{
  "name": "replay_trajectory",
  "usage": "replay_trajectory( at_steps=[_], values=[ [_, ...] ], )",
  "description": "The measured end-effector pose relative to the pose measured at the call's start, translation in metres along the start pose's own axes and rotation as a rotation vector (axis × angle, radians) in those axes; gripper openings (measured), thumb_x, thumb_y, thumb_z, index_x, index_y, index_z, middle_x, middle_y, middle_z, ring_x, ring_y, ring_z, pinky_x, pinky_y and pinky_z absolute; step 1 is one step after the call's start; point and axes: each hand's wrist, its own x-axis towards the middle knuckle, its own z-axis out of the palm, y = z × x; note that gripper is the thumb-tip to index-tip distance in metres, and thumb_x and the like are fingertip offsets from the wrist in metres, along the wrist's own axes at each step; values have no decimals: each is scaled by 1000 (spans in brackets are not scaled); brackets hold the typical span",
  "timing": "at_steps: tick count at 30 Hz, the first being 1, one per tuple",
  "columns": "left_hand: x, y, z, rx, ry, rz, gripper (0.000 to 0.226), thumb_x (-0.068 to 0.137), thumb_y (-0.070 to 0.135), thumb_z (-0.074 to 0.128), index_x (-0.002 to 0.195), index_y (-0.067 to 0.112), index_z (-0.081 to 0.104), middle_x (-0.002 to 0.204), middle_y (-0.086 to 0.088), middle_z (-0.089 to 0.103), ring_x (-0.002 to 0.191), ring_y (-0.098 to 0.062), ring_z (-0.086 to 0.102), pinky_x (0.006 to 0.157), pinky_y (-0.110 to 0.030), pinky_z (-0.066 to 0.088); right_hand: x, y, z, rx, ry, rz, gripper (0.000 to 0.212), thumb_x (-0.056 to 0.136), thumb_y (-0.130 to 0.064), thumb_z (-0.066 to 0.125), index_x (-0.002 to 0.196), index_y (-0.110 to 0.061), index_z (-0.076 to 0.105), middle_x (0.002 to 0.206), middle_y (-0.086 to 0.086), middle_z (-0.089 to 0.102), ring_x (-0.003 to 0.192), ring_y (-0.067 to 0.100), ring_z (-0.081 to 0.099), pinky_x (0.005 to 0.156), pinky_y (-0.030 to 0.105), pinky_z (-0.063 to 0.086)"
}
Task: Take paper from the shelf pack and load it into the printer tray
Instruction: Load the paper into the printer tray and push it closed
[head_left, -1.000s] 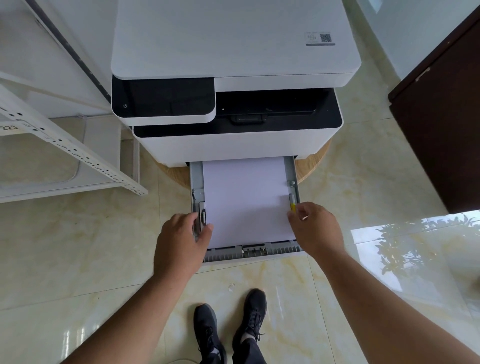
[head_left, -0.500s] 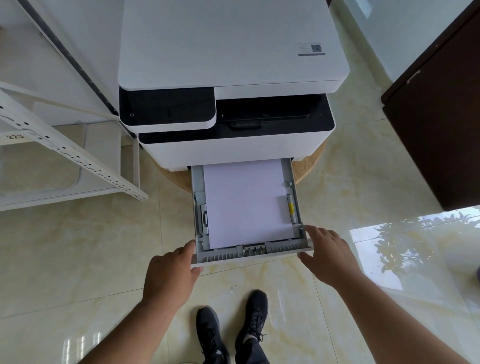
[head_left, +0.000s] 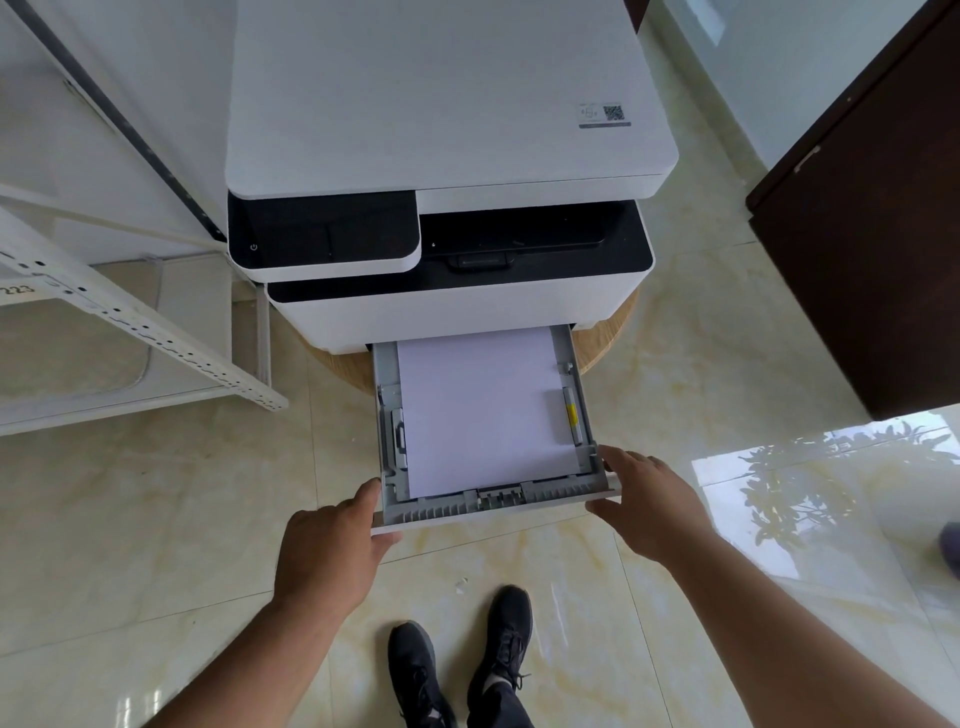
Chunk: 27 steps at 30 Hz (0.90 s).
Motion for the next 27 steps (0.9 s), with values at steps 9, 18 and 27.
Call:
replay_trajectory(
  at_steps=[9, 18, 27],
  values=[
    [4, 0, -8, -19, 56, 42, 64, 78, 47, 84, 131, 17, 66, 81, 5, 81, 62, -20, 75, 63, -30, 56, 7, 2, -8, -11, 44, -26, 54, 92, -46, 69, 142, -33, 52, 129, -9, 71, 118, 21, 58, 86, 38, 56],
    [17, -5, -6, -4, 123, 6, 62, 84, 48, 77, 138, 22, 61, 96, 4, 80, 80, -24, 75, 79, -39, 54, 18, 3, -10, 34, 32, -48, 60, 95, -47, 67, 150, -32, 48, 138, -7, 67, 128, 21, 55, 92, 39, 55],
    [40, -3, -16, -31, 184, -31, 58, 84, 40, 80, 136, 20, 62, 121, -1, 72, 104, -31, 68, 81, -44, 53, 45, -3, -27, 45, 65, -75, 59, 97, -47, 64, 151, -30, 47, 139, -4, 67, 135, 21, 51, 92, 38, 53]
  ],
)
